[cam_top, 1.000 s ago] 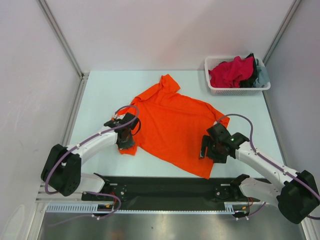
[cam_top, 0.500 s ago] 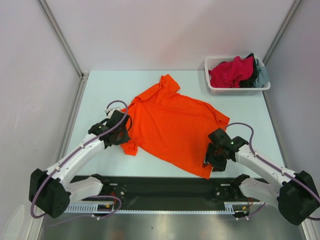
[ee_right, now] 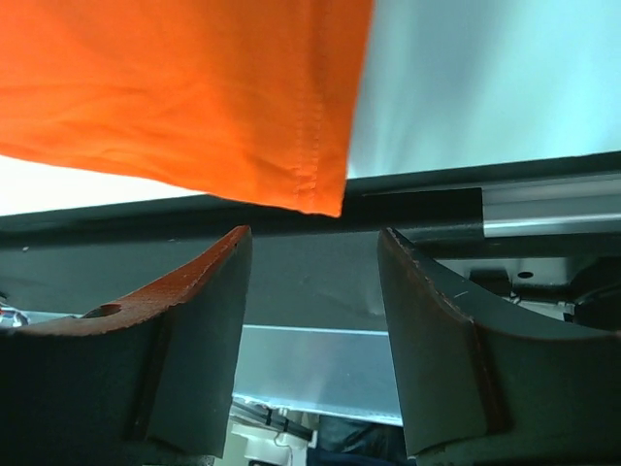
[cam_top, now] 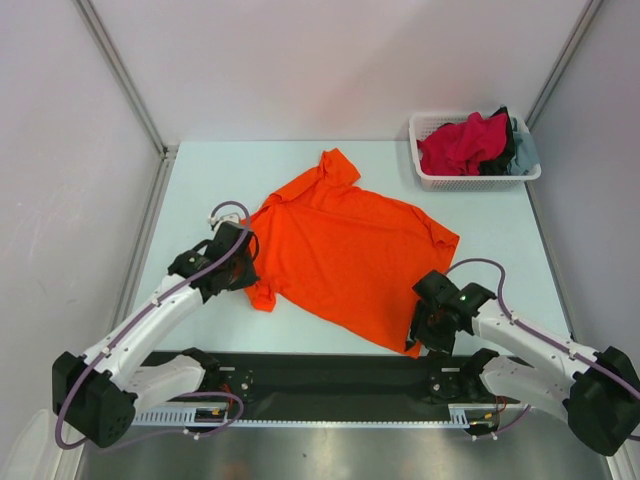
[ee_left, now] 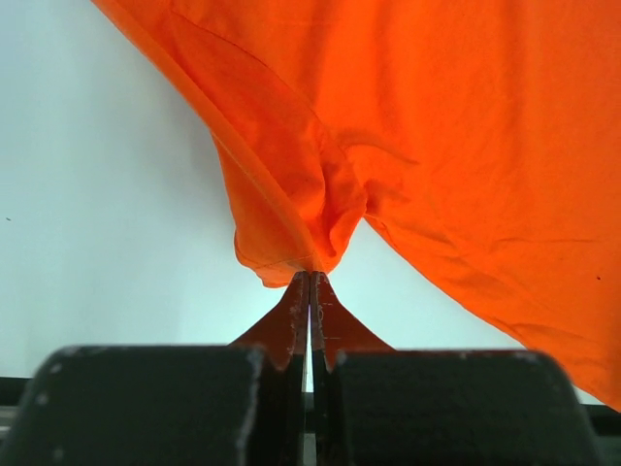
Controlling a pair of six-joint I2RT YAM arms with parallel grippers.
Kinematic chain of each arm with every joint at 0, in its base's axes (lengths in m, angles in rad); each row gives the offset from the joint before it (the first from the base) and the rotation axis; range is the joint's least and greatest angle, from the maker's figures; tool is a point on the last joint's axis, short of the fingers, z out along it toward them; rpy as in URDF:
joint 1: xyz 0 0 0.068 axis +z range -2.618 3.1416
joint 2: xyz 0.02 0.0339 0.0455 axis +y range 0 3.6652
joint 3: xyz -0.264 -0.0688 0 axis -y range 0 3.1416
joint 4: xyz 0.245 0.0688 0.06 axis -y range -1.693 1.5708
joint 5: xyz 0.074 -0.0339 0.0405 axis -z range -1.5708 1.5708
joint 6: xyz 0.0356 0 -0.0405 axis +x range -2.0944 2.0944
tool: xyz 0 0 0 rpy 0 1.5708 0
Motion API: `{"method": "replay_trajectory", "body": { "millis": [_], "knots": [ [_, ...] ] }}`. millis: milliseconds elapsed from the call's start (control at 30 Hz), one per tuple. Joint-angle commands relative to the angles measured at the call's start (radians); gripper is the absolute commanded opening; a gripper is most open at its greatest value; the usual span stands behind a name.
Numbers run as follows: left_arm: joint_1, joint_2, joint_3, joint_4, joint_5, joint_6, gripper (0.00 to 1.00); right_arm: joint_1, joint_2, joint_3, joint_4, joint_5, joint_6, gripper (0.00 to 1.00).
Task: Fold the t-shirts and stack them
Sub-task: Flatten the tshirt out
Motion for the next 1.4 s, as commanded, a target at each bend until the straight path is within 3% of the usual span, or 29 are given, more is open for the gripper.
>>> {"method": "replay_trajectory", "body": {
  "millis": [0,300,767,967,1000,1167,1367],
  "knots": [
    [0.01,-0.039,0.035,-0.001,0.014,0.031,0.0,0.008,-0.021,-0.037,0.012,-0.017,0.046,0.59],
    [0.024,-0.034,0.062,-0.006,0.052,0.039,0.01,0.01,-0.127,-0.104,0.091,0.007,0.158,0.53],
    [0.039,-0.05,0.076,0.003,0.071,0.051,0.0,0.007,-0.128,-0.18,0.148,0.019,0.226,0.46],
    [0.044,-0.057,0.072,0.003,0.075,0.05,0.0,-0.002,-0.181,-0.17,0.118,0.128,0.244,0.31],
    [0.047,-0.06,0.073,0.0,0.075,0.048,0.0,-0.005,-0.191,-0.172,0.121,0.134,0.25,0.23],
    [0.048,-0.083,0.078,-0.006,0.075,0.036,0.0,-0.009,-0.222,-0.154,0.087,0.156,0.249,0.02],
    [0.059,-0.128,0.196,-0.043,0.011,0.051,0.0,-0.045,-0.207,0.021,-0.011,0.219,0.121,0.0]
  ]
}}
